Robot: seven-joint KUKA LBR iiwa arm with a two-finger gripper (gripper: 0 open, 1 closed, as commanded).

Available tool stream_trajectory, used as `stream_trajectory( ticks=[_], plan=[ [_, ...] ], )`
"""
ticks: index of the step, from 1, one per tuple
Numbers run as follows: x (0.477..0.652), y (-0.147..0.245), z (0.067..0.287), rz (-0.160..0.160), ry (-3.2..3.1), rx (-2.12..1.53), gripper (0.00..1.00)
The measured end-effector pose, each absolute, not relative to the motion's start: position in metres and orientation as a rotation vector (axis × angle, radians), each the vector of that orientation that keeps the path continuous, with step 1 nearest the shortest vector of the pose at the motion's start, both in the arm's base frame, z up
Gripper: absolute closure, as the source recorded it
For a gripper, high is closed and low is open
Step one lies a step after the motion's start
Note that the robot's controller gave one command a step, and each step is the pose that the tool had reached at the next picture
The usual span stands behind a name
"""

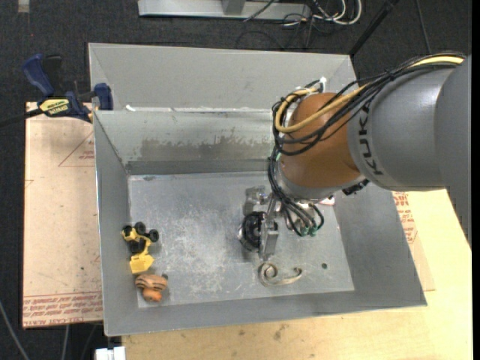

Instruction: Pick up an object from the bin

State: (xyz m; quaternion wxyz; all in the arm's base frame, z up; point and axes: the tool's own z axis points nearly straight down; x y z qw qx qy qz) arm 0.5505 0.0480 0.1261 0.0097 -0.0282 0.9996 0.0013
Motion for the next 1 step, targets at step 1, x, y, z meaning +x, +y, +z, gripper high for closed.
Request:
stream_trajectory(
  ticks=[1],
  plan=[
    [0.5344, 0.0487, 0.1520, 0.001, 3.149, -0.068, 1.00]
  ],
)
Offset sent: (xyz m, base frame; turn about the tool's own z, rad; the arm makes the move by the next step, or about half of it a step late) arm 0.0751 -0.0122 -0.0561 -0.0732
